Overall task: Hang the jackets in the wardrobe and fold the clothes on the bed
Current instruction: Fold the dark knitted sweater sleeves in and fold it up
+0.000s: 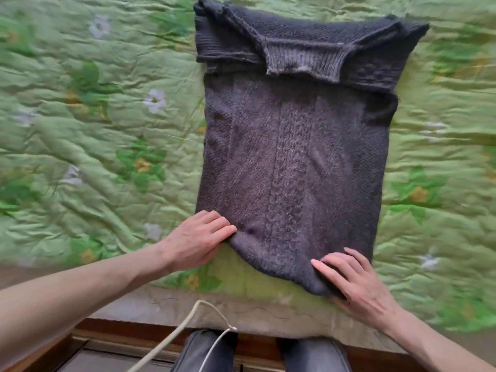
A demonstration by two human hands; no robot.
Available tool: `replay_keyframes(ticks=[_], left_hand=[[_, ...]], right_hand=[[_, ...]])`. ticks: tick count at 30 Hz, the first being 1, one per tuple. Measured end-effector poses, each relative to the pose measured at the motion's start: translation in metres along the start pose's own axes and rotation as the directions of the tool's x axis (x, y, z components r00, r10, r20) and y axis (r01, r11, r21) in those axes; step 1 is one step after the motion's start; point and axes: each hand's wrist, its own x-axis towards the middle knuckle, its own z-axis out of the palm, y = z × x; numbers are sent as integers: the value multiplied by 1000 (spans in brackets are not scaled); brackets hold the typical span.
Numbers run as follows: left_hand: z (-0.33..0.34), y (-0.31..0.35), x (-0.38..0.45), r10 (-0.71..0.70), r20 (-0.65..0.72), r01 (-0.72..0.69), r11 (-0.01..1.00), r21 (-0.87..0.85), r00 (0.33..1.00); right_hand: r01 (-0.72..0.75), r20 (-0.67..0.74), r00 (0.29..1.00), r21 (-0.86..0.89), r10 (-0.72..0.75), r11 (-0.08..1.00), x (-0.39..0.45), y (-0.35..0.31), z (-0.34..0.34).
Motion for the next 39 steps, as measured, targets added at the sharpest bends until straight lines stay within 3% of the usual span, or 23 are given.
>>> replay_keyframes(ticks=[2,5,6,7,8,9,11,13,15,17,20,23,26,28,32,36,39], left_hand=[[-16,0,10,-130,76,143,969,-204,989],[-44,-22,36,-354,307,460,780,-424,883],[-50,-30,44,-411,350,536,715,-449,842],[-55,-37,51,-477,332,581,681,-446,814],[-58,-40,56,-536,248,590,708,-389,807],[-58,-41,58,-560,114,568,779,-264,821],[-52,-33,59,-451,-85,455,890,39,889],[-46,-20,58,-210,-137,235,951,201,968],[-38,-9,53,-119,-112,138,972,190,987],[-31,-3,45,-179,-37,183,968,172,983],[-19,-8,27,-206,83,175,942,287,975],[-12,-11,18,-179,-2,170,932,321,984],[-18,-9,27,-127,-108,151,955,255,986],[-31,-13,36,-150,-124,172,968,183,981],[-56,-24,47,-170,16,169,985,34,985],[-70,-26,51,-162,70,167,983,-81,984],[-73,-22,46,-150,-68,150,989,-10,986]], right_hand=[[-144,-13,988,268,153,953,13,2,-11],[-441,181,887,603,425,665,47,26,-45],[-501,249,855,624,455,600,58,38,-56],[-537,283,837,594,469,599,65,50,-63],[-562,290,824,522,486,641,72,57,-67],[-595,282,804,423,524,684,77,59,-69],[-611,157,792,213,590,763,82,53,-68],[-487,-19,872,80,490,870,82,40,-62],[-309,-147,943,-47,300,950,78,33,-60],[-274,-134,956,-99,260,957,73,30,-56],[-345,-34,938,-131,344,929,62,20,-50],[-289,90,945,-219,314,932,45,12,-46],[-258,67,960,-156,271,954,35,22,-46],[-233,40,972,-15,233,972,38,33,-53],[-305,88,952,288,292,908,44,45,-69],[-527,128,829,503,544,685,53,41,-79],[-556,25,760,543,649,629,57,34,-81]])
